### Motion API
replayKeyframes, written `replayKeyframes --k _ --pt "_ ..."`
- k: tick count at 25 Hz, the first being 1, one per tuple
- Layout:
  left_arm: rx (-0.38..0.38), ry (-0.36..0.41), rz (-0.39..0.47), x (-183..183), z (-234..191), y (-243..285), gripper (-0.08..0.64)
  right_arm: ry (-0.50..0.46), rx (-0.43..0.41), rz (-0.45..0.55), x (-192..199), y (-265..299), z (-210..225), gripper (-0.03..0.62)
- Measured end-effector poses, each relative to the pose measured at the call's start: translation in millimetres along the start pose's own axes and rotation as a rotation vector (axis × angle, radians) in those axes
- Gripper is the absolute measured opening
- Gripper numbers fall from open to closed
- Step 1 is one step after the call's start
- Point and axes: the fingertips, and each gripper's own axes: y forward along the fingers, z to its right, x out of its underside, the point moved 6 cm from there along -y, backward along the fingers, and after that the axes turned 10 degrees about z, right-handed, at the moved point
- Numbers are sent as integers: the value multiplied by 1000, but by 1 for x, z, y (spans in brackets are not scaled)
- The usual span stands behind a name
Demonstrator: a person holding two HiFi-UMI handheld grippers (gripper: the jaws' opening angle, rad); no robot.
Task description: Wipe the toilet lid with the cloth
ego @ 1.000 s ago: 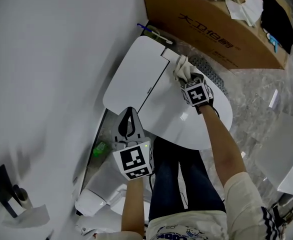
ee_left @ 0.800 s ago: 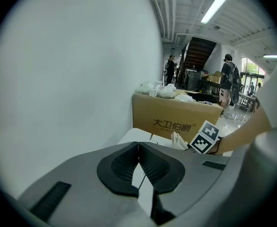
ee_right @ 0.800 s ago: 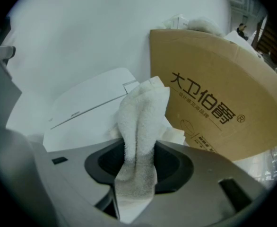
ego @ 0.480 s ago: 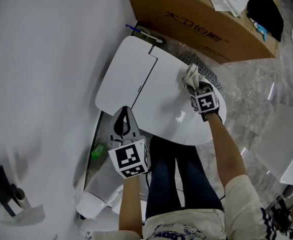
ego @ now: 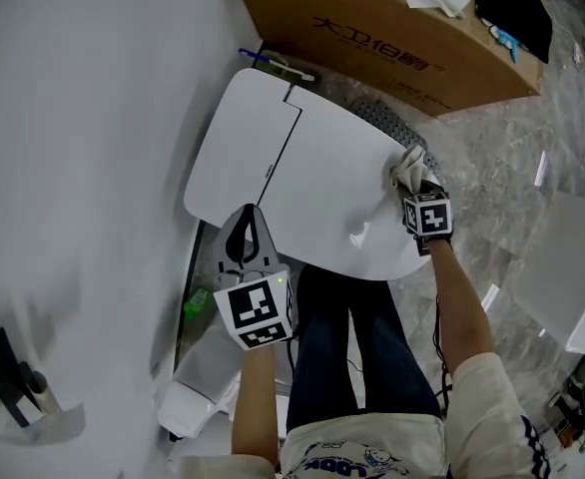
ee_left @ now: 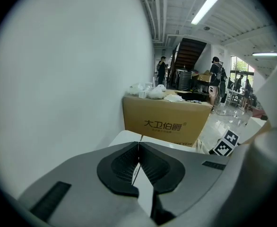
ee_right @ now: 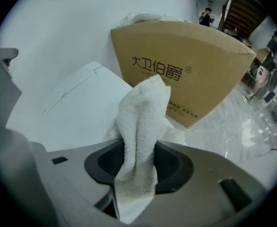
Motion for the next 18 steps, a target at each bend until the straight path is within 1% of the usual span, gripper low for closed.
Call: replayKeyframes --k 5,10,14,18 --pt "15 7 2 1 6 -6 3 96 55 -26 39 -22 23 166" --pt "31 15 10 2 13 -12 3 212 135 -59 79 -46 41 166" --pt "40 13 3 6 17 -17 3 311 190 -56 106 -61 46 166" --pt "47 13 4 10 21 -24 3 373 239 -52 125 -71 44 164"
